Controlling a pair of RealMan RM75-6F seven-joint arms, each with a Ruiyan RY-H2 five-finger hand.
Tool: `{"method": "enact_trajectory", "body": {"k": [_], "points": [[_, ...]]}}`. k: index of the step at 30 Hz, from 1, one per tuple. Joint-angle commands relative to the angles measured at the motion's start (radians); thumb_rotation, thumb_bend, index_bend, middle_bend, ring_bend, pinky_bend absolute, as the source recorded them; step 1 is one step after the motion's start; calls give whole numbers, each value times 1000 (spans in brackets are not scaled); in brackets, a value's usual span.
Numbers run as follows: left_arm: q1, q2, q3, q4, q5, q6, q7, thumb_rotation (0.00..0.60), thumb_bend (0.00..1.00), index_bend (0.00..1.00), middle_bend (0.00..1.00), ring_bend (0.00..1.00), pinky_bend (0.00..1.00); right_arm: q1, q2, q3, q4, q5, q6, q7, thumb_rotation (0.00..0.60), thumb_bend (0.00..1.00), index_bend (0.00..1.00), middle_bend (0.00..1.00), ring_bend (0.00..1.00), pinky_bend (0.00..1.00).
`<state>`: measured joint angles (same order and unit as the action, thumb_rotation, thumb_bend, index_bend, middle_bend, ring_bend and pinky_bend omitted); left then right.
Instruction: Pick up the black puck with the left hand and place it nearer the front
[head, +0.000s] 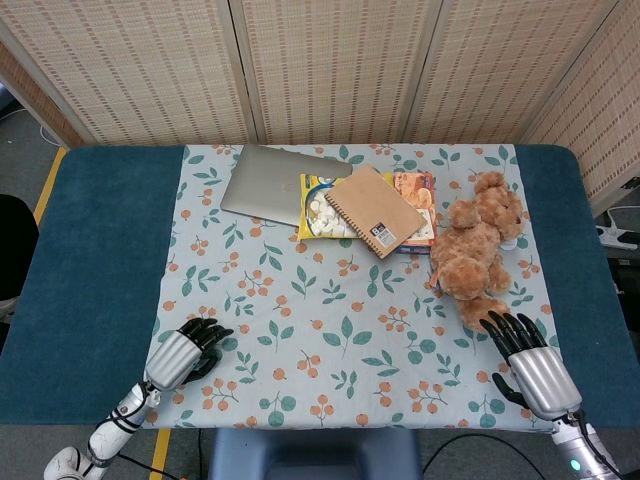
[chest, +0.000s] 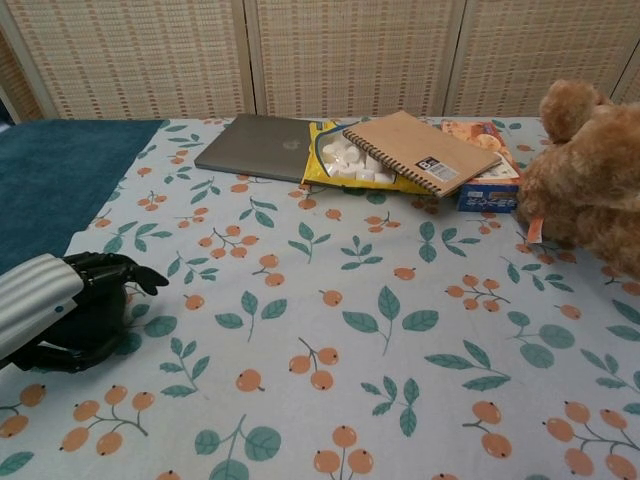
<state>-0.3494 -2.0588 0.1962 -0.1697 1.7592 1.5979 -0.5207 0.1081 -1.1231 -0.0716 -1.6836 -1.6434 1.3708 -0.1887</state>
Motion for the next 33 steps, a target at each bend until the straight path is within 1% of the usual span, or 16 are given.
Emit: {"method": "enact_trajectory", "body": {"k": [1,4,9,14,16,17,20,22,27,33], "points": [[-11,1,-5,6,-4,0,24,600,538,226,289,235,464,1,0,0,0,0,-2,1,600,285,0,0,0,0],[-30,0,-8,19,-4,-5,54,600,562,233,300,246,491,2,1,0,0,1,-4,3,600,286,0,0,0,0],[-68,0,-6,40,1,-9,113,600,588,235,302,246,492,4,2,0,0,6,-11,0,600,286,0,0,0,0],[-104,2,-5,69,3,-43,214,600,607,244,304,253,497,6,3,1,-5,15,-20,-8,600,286,0,0,0,0],[-105,2,-10,68,-4,-72,247,600,612,235,297,252,479,6,3,1,-7,17,-21,-9,600,286,0,0,0,0],[-102,2,-12,64,-8,-83,252,600,610,222,289,242,452,6,3,2,-7,17,-20,-10,600,286,0,0,0,0],[-88,4,-12,54,-11,-93,260,600,590,179,264,201,363,5,3,3,-7,18,-18,-11,600,286,0,0,0,0],[-74,3,-14,44,-16,-98,253,600,566,154,247,181,328,5,2,3,-6,19,-18,-11,600,286,0,0,0,0],[-38,0,-32,3,-40,-85,182,600,514,95,187,127,300,5,0,3,-5,17,-15,-12,600,286,0,0,0,0],[-7,11,-24,-40,-34,-31,112,600,458,38,134,56,269,3,-2,2,-6,13,-12,-16,600,286,0,0,0,0]]}}
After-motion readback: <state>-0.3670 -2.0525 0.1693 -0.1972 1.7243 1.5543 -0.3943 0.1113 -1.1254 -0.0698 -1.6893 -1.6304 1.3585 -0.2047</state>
